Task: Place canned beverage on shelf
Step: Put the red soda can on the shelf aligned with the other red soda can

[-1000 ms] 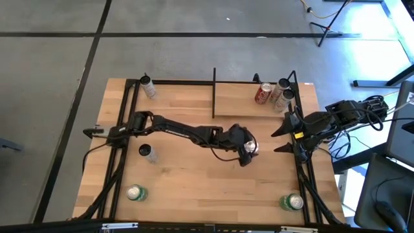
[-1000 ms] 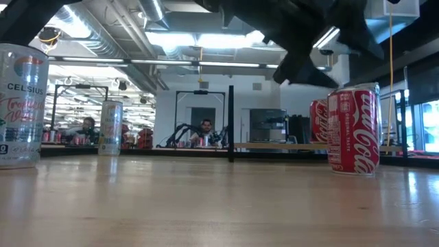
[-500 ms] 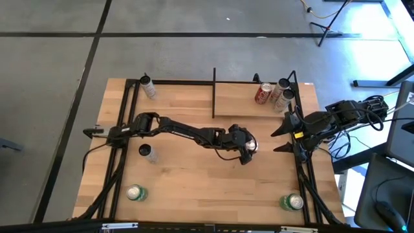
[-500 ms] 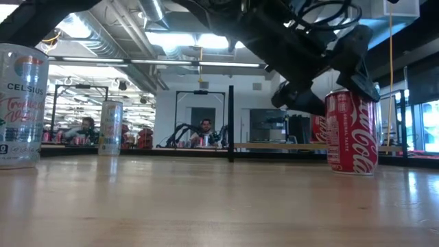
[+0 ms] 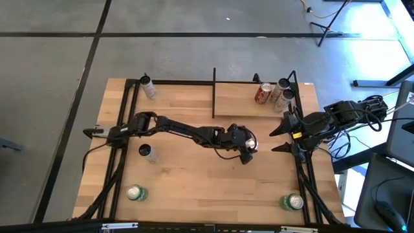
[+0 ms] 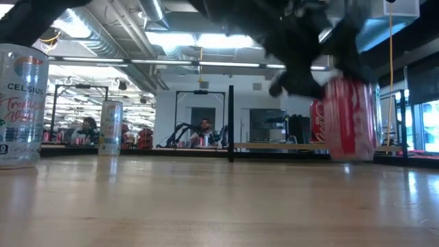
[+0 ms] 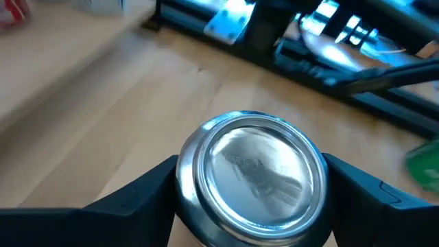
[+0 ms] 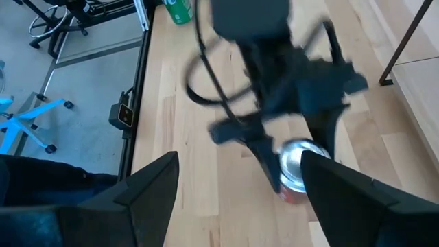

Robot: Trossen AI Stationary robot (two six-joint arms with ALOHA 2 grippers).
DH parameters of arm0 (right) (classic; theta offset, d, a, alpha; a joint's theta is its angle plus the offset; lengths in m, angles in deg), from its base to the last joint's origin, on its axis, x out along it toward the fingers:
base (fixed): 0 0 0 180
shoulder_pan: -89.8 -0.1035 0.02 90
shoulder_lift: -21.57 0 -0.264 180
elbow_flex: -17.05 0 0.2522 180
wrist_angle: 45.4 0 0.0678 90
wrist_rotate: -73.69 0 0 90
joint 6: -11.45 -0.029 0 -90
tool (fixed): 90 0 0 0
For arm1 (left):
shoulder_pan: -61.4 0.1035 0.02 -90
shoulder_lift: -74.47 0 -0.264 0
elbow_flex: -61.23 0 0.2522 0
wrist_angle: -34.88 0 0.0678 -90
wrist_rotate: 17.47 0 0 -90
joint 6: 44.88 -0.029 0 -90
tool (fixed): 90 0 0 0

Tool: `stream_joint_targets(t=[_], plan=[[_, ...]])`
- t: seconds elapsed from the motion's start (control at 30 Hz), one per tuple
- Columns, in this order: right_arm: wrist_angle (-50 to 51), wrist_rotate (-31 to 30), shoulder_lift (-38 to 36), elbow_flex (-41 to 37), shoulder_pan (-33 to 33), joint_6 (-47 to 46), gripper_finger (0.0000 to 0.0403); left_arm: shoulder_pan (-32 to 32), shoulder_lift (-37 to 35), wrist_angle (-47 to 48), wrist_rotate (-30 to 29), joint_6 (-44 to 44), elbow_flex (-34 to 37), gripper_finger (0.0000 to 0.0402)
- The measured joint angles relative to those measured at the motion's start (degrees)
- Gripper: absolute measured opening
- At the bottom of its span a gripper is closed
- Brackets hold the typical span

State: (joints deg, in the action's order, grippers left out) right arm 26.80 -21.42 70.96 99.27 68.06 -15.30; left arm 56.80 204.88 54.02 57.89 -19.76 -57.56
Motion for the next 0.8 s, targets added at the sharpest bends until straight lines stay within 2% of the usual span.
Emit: stream_joint_targets(t=[0.2,0.3,0.57,0.8], plan=[[0.0,-1.0,-2.7,0.0,0.0,0.0,0.0289,-3.0,-10.5,7.8,-5.5,-1.6,-0.2,0.0270],[-0.1,-1.7,-4.9,0.1,0.0,0.1,0.0289,-4.8,-15.5,12.2,-10.4,-1.7,0.9,0.0270],[-3.3,-9.8,-6.6,0.1,0.0,1.7,0.0289,-9.9,-26.4,19.4,-26.7,1.1,4.8,0.0270],[-11.7,-13.2,-5.6,0.1,0.0,1.7,0.0289,-9.6,-34.9,19.8,-27.1,2.0,14.7,0.0270]])
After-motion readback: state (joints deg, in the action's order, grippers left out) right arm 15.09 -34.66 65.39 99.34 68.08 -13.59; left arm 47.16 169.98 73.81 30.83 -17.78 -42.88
